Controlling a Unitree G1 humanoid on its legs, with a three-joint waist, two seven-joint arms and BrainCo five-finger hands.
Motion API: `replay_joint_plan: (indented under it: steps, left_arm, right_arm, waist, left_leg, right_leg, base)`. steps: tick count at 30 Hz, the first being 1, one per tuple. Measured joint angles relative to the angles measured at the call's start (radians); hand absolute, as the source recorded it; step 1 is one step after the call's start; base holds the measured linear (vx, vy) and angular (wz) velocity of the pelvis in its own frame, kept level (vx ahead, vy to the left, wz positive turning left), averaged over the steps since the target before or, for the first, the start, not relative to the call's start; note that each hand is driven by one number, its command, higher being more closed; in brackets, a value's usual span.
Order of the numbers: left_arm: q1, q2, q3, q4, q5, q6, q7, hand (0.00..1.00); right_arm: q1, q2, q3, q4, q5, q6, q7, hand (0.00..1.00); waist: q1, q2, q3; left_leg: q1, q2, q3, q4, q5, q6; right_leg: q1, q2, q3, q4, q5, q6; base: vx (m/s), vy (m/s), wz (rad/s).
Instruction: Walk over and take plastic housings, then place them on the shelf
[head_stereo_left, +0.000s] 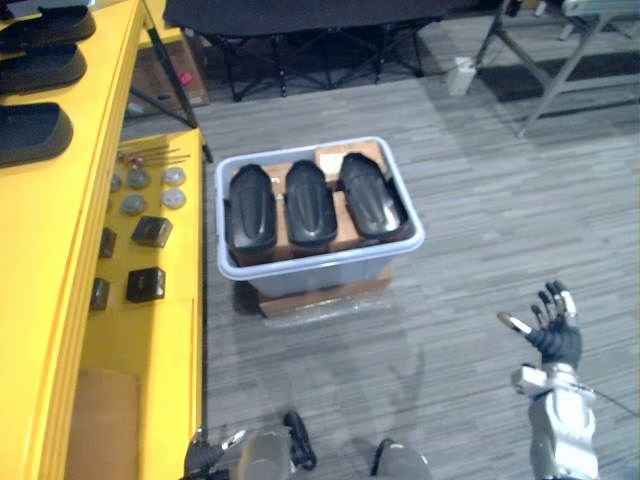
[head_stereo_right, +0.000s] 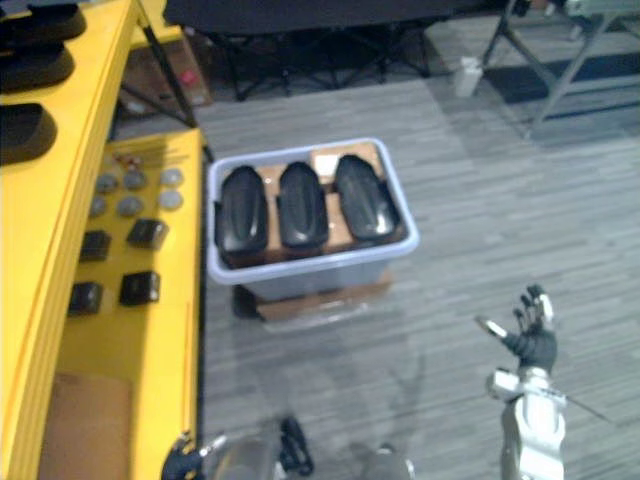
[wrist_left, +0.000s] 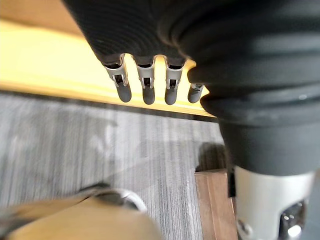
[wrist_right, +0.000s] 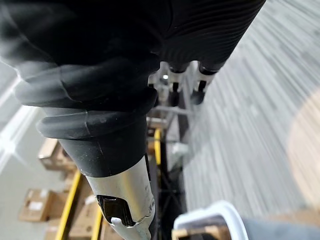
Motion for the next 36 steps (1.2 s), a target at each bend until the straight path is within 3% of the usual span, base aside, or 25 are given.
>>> replay_joint_plan:
  steps: [2,4,6,7,8,9,11,14,16,22,25,32,36]
  left_arm:
    - [-0.019,0.031,-0.021,-0.021,-0.023,0.013,0.004,0.00]
    - [-0.062,0.052,-0.021,-0.032,-0.057,0.028,0.007,0.00]
    - [-0.097,0.061,-0.024,-0.037,-0.069,0.029,0.007,0.00]
    - [-0.104,0.064,-0.023,-0.038,-0.083,0.029,0.007,0.00]
    - [-0.106,0.067,-0.021,-0.041,-0.082,0.031,0.007,0.00]
    - [-0.107,0.058,-0.022,-0.043,-0.081,0.034,0.006,0.00]
    - [-0.099,0.016,-0.022,-0.045,-0.080,0.047,-0.008,0.00]
    - [-0.088,-0.017,-0.023,-0.049,-0.076,0.068,-0.027,0.00]
    - [-0.090,-0.016,-0.024,-0.055,-0.077,0.073,-0.033,0.00]
    - [-0.090,-0.012,-0.028,-0.052,-0.082,0.077,-0.039,0.00]
    - [-0.089,-0.010,-0.032,-0.052,-0.087,0.066,-0.039,0.00]
    - [-0.131,-0.009,-0.058,-0.065,-0.137,0.037,-0.037,0.00]
    - [-0.131,-0.010,-0.065,-0.074,-0.174,0.036,-0.029,0.00]
  right_arm:
    - [0.002,0.018,0.017,-0.005,-0.020,-0.011,0.000,0.00]
    - [-0.024,0.015,0.014,-0.014,-0.042,-0.025,-0.001,0.00]
    - [-0.046,0.016,0.011,-0.013,-0.044,-0.037,-0.007,0.00]
    - [-0.048,0.016,0.008,-0.013,-0.052,-0.041,-0.013,0.00]
    - [-0.044,0.012,-0.001,-0.012,-0.058,-0.041,-0.023,0.00]
    - [-0.048,0.004,-0.008,-0.011,-0.058,-0.037,-0.024,0.00]
    - [-0.092,-0.028,-0.030,-0.026,-0.056,-0.038,-0.023,0.00]
    - [-0.107,-0.050,-0.053,-0.050,-0.028,-0.030,-0.020,0.00]
    - [-0.124,-0.062,-0.062,-0.060,-0.008,-0.027,-0.022,0.00]
    - [-0.167,-0.088,-0.064,-0.067,0.011,0.043,-0.058,0.00]
    - [-0.246,-0.108,-0.064,-0.063,0.024,0.107,-0.126,0.00]
    - [-0.536,-0.307,-0.086,0.141,0.033,0.272,-0.283,0.00]
    - [-0.651,-0.347,-0.085,0.245,0.052,0.326,-0.352,0.00]
  waist:
    - [-0.010,-0.004,-0.001]
    - [-0.013,-0.004,0.001]
    - [-0.017,-0.011,0.003]
    - [-0.019,-0.025,0.007]
    - [-0.028,-0.060,-0.002]
    - [-0.023,-0.054,0.004]
    - [-0.016,0.017,0.025]
    - [-0.017,0.052,0.029]
    - [-0.018,0.053,0.030]
    - [-0.010,0.040,0.042]
    - [-0.007,0.043,0.051]
    - [0.013,0.064,0.157]
    - [0.020,0.077,0.180]
  left_leg:
    - [0.030,0.022,-0.036,-0.008,0.008,-0.011]
    - [0.033,0.044,-0.067,-0.015,0.013,-0.020]
    - [0.037,0.050,-0.109,-0.013,0.020,-0.043]
    - [0.048,0.037,-0.139,-0.013,0.016,-0.056]
    - [0.055,0.009,-0.182,-0.011,0.003,-0.079]
    - [0.060,0.013,-0.189,-0.010,-0.003,-0.089]
    - [0.047,0.049,-0.210,-0.017,-0.002,-0.111]
    - [0.046,0.067,-0.235,-0.046,0.010,-0.129]
    - [0.047,0.068,-0.236,-0.056,0.012,-0.132]
    - [0.044,0.036,-0.255,-0.059,0.019,-0.125]
    - [0.039,0.017,-0.257,-0.056,0.022,-0.120]
    - [-0.054,-0.006,-0.309,-0.010,0.025,-0.100]
    - [-0.103,-0.013,-0.324,0.016,0.029,-0.097]
  right_leg:
    - [-0.027,0.030,-0.007,-0.063,-0.024,-0.024]
    - [-0.071,0.059,-0.004,-0.174,-0.013,-0.012]
    - [-0.091,0.087,0.036,-0.321,0.102,0.000]
    - [-0.084,0.087,0.078,-0.352,0.198,0.014]
    - [-0.076,0.074,0.098,-0.348,0.269,0.013]
    - [-0.062,0.080,0.099,-0.357,0.255,0.023]
    - [-0.031,0.116,0.064,-0.427,0.255,0.015]
    - [-0.013,0.141,0.043,-0.459,0.260,0.008]
    - [-0.013,0.144,0.041,-0.466,0.258,0.005]
    - [0.004,0.118,0.022,-0.494,0.272,0.019]
    - [0.004,0.103,0.023,-0.499,0.281,0.025]
    - [-0.036,0.083,-0.006,-0.506,0.306,0.023]
    - [-0.067,0.077,-0.015,-0.502,0.316,0.022]
  base:
    - [0.18,-0.056,0.54]
    - [0.22,-0.114,0.53]
    - [0.22,-0.137,0.65]
    - [0.15,-0.177,0.91]
    - [0.16,-0.212,0.82]
    - [0.18,-0.234,0.53]
    - [0.14,-0.164,0.12]
    - [0.09,-0.100,0.14]
    - [0.05,-0.030,0.00]
    - [0.01,0.054,0.13]
    - [-0.02,0.060,0.05]
    - [-0.08,0.031,0.17]
    - [-0.02,0.012,0.12]
